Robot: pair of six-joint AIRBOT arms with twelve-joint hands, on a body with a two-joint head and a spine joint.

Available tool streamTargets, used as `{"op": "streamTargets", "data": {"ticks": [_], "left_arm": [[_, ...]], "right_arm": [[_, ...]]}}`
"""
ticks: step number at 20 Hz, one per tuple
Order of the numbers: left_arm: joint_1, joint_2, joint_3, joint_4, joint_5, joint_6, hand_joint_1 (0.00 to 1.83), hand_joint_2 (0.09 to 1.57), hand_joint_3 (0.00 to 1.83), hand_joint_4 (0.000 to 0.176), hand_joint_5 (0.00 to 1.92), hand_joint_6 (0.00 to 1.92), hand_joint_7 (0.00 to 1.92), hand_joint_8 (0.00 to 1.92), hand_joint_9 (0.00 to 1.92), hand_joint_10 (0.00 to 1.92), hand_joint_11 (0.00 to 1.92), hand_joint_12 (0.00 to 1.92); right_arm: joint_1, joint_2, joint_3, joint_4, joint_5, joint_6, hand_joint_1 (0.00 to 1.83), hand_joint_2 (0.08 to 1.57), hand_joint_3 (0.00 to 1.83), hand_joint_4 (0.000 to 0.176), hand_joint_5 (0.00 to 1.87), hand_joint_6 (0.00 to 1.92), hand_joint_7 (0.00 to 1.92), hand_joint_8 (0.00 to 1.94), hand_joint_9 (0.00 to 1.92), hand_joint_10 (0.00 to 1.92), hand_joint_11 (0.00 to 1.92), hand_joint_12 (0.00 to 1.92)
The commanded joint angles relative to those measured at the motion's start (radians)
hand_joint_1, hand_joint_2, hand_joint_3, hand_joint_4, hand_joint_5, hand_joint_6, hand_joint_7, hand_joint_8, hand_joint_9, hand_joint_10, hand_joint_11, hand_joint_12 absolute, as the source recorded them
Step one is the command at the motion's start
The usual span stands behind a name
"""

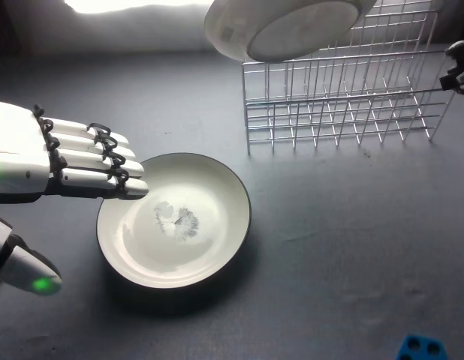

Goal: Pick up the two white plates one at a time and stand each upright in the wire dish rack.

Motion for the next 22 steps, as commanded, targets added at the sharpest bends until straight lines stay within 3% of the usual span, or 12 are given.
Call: {"op": "streamTargets", "data": {"ticks": [1,8,22], "left_arm": [[-0.009,0.001,0.003,-0.061,-0.024,0.000,0.00,1.08,0.01,0.000,0.01,0.00,0.00,0.00,0.00,0.00,0.00,0.00],[0.000,-0.020,0.002,-0.061,-0.028,-0.001,0.00,1.07,0.00,0.000,0.01,0.01,0.00,0.00,0.00,0.00,0.00,0.00],[0.066,-0.045,0.006,-0.059,0.009,0.008,0.00,1.07,0.00,0.000,0.01,0.00,0.00,0.00,0.00,0.00,0.00,0.00]], "right_arm": [[0.019,0.007,0.005,0.025,0.149,0.016,1.39,1.06,0.00,0.000,1.03,0.93,1.15,0.69,0.98,0.98,0.91,0.85],[0.006,0.007,0.034,0.057,0.146,-0.006,1.38,1.07,0.00,0.000,1.03,0.92,1.12,0.73,0.94,1.05,0.85,0.91],[0.007,0.005,0.084,0.079,0.073,-0.054,1.39,1.07,0.00,0.000,1.02,0.93,1.12,0.72,0.97,1.01,0.90,0.91]]}}
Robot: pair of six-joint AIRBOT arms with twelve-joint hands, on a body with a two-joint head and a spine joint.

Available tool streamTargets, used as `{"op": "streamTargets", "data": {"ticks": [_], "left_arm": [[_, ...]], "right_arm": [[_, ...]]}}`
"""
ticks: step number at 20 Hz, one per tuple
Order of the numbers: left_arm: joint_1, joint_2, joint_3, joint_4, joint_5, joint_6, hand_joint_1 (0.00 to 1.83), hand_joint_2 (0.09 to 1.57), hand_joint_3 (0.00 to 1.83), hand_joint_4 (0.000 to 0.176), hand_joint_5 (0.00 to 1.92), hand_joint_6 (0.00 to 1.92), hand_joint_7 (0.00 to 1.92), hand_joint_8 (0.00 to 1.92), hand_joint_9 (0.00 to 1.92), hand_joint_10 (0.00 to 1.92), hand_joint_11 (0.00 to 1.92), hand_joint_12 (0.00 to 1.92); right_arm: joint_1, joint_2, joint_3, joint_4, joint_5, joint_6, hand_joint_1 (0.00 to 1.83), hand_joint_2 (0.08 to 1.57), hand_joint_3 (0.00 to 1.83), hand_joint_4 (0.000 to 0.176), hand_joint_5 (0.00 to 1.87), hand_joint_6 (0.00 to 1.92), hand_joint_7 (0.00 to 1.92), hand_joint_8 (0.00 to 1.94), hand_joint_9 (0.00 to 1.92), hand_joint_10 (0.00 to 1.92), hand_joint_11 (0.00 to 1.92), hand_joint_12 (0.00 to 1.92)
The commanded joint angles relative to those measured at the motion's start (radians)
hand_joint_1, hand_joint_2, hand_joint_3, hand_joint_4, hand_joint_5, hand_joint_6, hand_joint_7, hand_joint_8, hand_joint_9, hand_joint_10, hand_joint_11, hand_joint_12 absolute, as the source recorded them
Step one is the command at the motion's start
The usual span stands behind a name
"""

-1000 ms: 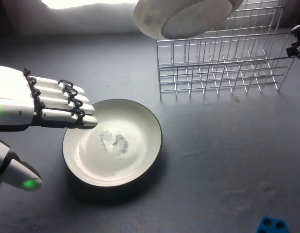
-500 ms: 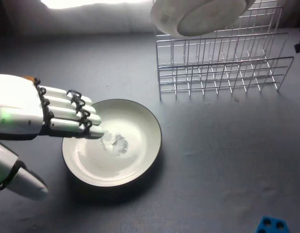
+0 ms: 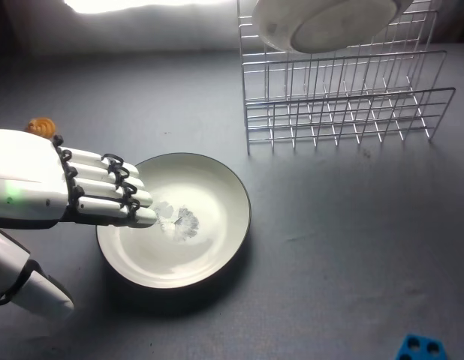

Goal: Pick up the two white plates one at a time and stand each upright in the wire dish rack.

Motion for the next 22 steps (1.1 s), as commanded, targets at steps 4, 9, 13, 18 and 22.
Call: {"op": "streamTargets", "data": {"ticks": [4,9,13,18,22], "left_arm": [[-0.002,0.001,0.006,-0.048,-0.010,0.004,0.00,1.08,0.00,0.000,0.03,0.01,0.00,0.00,0.00,0.00,0.00,0.00],[0.006,-0.007,0.008,-0.042,0.003,0.006,0.00,1.08,0.00,0.000,0.02,0.00,0.00,0.00,0.00,0.00,0.00,0.00],[0.004,-0.012,0.008,-0.043,0.009,0.006,0.00,1.08,0.00,0.000,0.01,0.00,0.00,0.00,0.00,0.00,0.00,0.00],[0.004,-0.015,0.006,-0.043,0.013,0.006,0.00,1.08,0.00,0.000,0.02,0.00,0.00,0.00,0.00,0.00,0.00,0.00],[0.006,-0.016,0.006,-0.043,0.017,0.006,0.00,1.08,0.00,0.000,0.02,0.01,0.00,0.00,0.00,0.00,0.00,0.00]], "right_arm": [[0.015,0.003,0.018,0.015,0.112,0.018,1.38,1.08,0.00,0.000,1.00,0.95,1.10,0.77,0.96,1.02,0.89,0.92],[-0.004,0.002,0.036,-0.029,0.166,0.100,1.39,1.07,0.00,0.000,1.01,0.94,1.11,0.75,0.96,1.02,0.87,0.94],[-0.018,-0.001,0.050,-0.028,0.166,0.168,1.39,1.07,0.00,0.000,1.02,0.93,1.13,0.70,0.98,1.00,0.90,0.88],[-0.015,-0.002,0.059,0.023,0.141,0.166,1.39,1.07,0.00,0.000,1.00,0.97,1.12,0.72,0.98,1.00,0.91,0.85],[-0.005,-0.004,0.064,0.029,0.106,0.165,1.39,1.07,0.00,0.000,1.01,0.94,1.13,0.73,0.97,1.00,0.89,0.90]]}}
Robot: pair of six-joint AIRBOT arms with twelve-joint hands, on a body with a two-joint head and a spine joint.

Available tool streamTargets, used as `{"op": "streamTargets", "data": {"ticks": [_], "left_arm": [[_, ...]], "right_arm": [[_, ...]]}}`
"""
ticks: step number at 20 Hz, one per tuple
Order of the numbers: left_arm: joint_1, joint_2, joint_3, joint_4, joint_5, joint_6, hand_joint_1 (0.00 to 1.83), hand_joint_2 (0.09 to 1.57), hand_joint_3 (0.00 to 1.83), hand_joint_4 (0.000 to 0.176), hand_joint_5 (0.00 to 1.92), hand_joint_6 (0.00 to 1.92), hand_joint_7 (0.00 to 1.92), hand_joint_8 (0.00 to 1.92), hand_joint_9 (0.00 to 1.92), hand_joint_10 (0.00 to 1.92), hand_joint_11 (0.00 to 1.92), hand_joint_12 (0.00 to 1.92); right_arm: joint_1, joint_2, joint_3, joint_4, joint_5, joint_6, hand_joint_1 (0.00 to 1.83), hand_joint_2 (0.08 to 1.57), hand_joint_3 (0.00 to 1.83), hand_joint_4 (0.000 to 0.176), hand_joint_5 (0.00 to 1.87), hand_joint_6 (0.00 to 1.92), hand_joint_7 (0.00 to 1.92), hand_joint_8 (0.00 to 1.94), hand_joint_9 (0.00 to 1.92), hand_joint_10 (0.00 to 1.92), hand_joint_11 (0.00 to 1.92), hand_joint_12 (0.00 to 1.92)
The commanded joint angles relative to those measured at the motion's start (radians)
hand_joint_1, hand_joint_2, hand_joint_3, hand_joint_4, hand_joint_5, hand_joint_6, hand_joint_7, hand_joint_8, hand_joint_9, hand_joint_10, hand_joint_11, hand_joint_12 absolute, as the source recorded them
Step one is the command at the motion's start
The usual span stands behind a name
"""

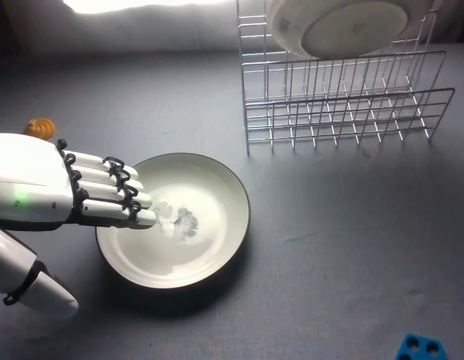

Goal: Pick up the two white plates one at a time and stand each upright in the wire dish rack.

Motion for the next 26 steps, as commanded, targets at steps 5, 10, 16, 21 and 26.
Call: {"op": "streamTargets", "data": {"ticks": [5,10,16,21,26], "left_arm": [[-0.005,-0.001,0.003,-0.049,-0.011,0.001,0.00,1.08,0.00,0.000,0.02,0.01,0.01,0.00,0.00,0.00,0.00,0.00],[-0.001,-0.006,0.014,-0.049,-0.002,0.000,0.00,1.08,0.00,0.000,0.03,0.01,0.00,0.00,0.00,0.00,0.00,0.00],[0.005,-0.011,0.017,-0.049,0.005,0.000,0.00,1.08,0.00,0.000,0.03,0.01,0.01,0.00,0.00,0.00,0.00,0.00],[0.005,-0.011,0.017,-0.049,0.005,-0.002,0.00,1.08,0.00,0.000,0.03,0.00,0.01,0.00,0.00,0.00,0.00,0.00],[0.005,-0.012,0.017,-0.049,0.004,-0.004,0.00,1.08,0.00,0.000,0.03,0.01,0.00,0.00,0.00,0.00,0.00,0.00]], "right_arm": [[0.044,-0.004,0.020,0.032,0.086,0.025,1.39,1.07,0.00,0.000,1.01,0.94,1.12,0.75,0.97,1.01,0.89,0.89],[0.061,-0.021,0.045,0.042,0.044,0.025,1.39,1.07,0.00,0.000,1.02,0.94,1.14,0.70,0.97,1.00,0.90,0.90],[0.085,-0.061,0.104,0.063,-0.014,0.024,1.39,1.07,0.00,0.000,1.02,0.94,1.13,0.71,0.96,1.02,0.88,0.91],[0.086,-0.096,0.156,0.091,-0.044,0.025,1.38,1.08,0.00,0.000,1.02,0.93,1.11,0.75,0.92,1.08,0.86,0.96],[0.078,-0.122,0.191,0.100,-0.045,0.024,1.39,1.08,0.00,0.000,1.01,0.94,1.09,0.73,0.93,1.10,0.85,1.04]]}}
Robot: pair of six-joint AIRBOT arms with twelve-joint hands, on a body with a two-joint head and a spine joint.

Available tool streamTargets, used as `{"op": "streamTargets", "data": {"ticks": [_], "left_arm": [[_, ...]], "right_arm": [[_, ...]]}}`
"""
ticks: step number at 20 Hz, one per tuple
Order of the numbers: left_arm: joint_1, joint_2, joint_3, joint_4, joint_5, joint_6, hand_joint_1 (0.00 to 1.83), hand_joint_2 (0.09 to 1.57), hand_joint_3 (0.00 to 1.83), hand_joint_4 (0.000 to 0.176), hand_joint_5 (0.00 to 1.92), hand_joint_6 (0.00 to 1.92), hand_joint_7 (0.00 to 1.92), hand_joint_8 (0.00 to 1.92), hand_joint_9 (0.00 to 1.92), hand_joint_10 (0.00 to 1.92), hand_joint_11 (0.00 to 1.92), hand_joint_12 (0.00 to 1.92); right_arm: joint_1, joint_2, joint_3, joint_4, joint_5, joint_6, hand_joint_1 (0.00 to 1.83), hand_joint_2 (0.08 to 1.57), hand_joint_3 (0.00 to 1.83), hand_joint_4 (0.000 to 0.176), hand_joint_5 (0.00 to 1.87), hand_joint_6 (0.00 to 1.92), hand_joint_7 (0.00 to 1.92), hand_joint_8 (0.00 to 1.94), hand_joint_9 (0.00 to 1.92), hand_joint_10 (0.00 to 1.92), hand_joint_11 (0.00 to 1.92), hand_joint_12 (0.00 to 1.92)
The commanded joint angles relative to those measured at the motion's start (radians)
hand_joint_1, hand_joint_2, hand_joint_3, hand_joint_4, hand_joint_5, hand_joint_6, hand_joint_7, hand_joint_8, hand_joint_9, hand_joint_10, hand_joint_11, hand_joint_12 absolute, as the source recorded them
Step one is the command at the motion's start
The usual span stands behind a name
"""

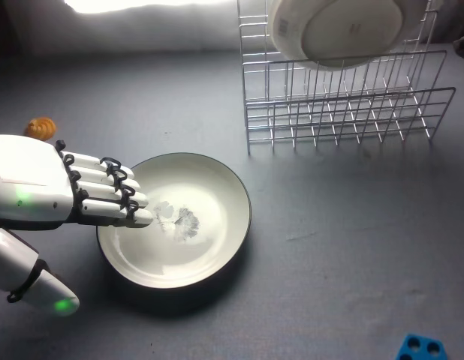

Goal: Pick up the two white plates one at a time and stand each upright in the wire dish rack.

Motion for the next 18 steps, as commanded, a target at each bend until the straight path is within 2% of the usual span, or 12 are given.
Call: {"op": "streamTargets", "data": {"ticks": [1,3,11,14,15,16,17,18], "left_arm": [[-0.008,0.002,0.004,-0.048,-0.029,-0.003,0.00,1.09,0.00,0.000,0.02,0.01,0.01,0.00,0.00,0.00,0.00,0.00],[-0.008,0.002,0.004,-0.048,-0.029,-0.003,0.00,1.08,0.00,0.000,0.04,0.01,0.02,0.01,0.00,0.00,0.00,0.00],[-0.006,0.000,0.005,-0.048,-0.029,-0.003,0.00,1.07,0.00,0.000,0.03,0.01,0.01,0.00,0.00,0.00,0.00,0.00],[-0.004,-0.001,0.006,-0.048,-0.027,-0.003,0.00,1.08,0.00,0.000,0.02,0.00,0.00,0.00,0.00,0.00,0.00,0.00],[-0.003,-0.001,0.007,-0.048,-0.027,-0.003,0.00,1.08,0.00,0.000,0.01,0.00,0.00,0.00,0.00,0.00,0.00,0.00],[-0.003,-0.002,0.008,-0.048,-0.026,-0.003,0.00,1.08,0.00,0.000,0.02,0.00,0.00,0.00,0.00,0.00,0.00,0.00],[-0.002,-0.002,0.009,-0.048,-0.024,-0.003,0.00,1.08,0.00,0.000,0.01,0.00,0.00,0.00,0.00,0.00,0.00,0.00],[0.000,-0.003,0.010,-0.048,-0.023,-0.003,0.00,1.07,0.00,0.000,0.03,0.01,0.01,0.00,0.00,0.00,0.00,0.00]], "right_arm": [[0.013,0.006,0.010,0.031,0.141,0.024,1.38,1.08,0.00,0.000,1.01,0.95,1.09,0.73,0.93,1.11,0.86,1.01],[0.007,0.002,0.018,0.043,0.141,0.024,1.38,1.10,0.00,0.000,0.98,1.00,1.06,0.78,0.90,1.16,0.84,1.00],[-0.040,-0.004,0.046,0.075,0.150,0.024,1.38,1.09,0.00,0.000,0.99,0.96,1.06,0.79,0.92,1.14,0.83,0.98],[-0.052,-0.004,0.051,0.076,0.157,0.024,1.38,1.10,0.00,0.000,0.97,1.00,1.04,0.82,0.89,1.18,0.81,1.01],[-0.054,-0.004,0.054,0.076,0.159,0.024,1.46,1.10,0.00,0.000,0.96,0.97,1.02,0.80,0.90,1.07,0.80,1.45],[-0.058,-0.004,0.057,0.076,0.161,0.024,1.48,1.10,0.00,0.000,0.95,0.96,1.04,0.78,0.91,1.03,0.80,1.54],[-0.060,-0.004,0.059,0.076,0.161,0.024,1.40,1.11,0.00,0.000,0.95,1.03,1.03,0.83,0.89,1.14,0.75,1.21],[-0.062,-0.004,0.061,0.076,0.163,0.024,1.38,1.11,0.00,0.000,0.95,1.04,1.04,0.83,0.88,1.17,0.78,1.07]]}}
